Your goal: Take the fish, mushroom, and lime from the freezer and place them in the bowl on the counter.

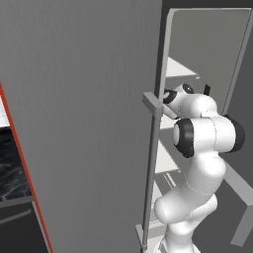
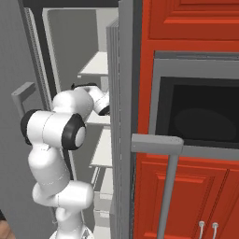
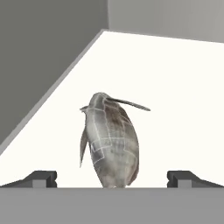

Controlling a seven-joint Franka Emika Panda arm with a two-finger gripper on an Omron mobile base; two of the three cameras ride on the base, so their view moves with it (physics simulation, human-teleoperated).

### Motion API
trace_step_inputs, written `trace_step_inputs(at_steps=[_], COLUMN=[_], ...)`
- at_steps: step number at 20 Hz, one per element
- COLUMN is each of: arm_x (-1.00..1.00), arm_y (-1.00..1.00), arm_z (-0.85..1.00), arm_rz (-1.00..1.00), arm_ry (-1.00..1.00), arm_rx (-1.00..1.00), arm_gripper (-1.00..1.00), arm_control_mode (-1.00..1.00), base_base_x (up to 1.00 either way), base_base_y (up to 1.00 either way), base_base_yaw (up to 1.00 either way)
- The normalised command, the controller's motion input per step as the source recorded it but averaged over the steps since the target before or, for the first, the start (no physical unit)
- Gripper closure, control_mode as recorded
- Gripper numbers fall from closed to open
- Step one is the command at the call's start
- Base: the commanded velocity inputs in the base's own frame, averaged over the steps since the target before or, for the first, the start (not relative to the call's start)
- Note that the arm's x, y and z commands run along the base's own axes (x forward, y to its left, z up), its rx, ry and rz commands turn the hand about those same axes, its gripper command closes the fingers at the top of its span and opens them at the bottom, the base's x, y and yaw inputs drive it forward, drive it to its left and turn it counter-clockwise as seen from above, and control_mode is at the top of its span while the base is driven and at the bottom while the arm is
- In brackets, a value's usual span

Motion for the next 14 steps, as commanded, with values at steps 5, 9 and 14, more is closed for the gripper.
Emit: trace_step_inputs(at_steps=[5, 9, 14], arm_x=[0.25, 0.25, 0.15], arm_y=[0.0, 0.0, 0.0], arm_z=[-0.07, -0.06, -0.13], arm_rz=[0.01, 0.01, 0.01], arm_ry=[0.0, 0.0, 0.0], arm_rx=[0.0, 0.0, 0.0], arm_gripper=[-1.0, -1.0, -1.0], arm_control_mode=[-1.0, -1.0, -1.0], base_base_x=[0.0, 0.0, 0.0], base_base_y=[0.0, 0.0, 0.0], base_base_yaw=[0.0, 0.0, 0.0])
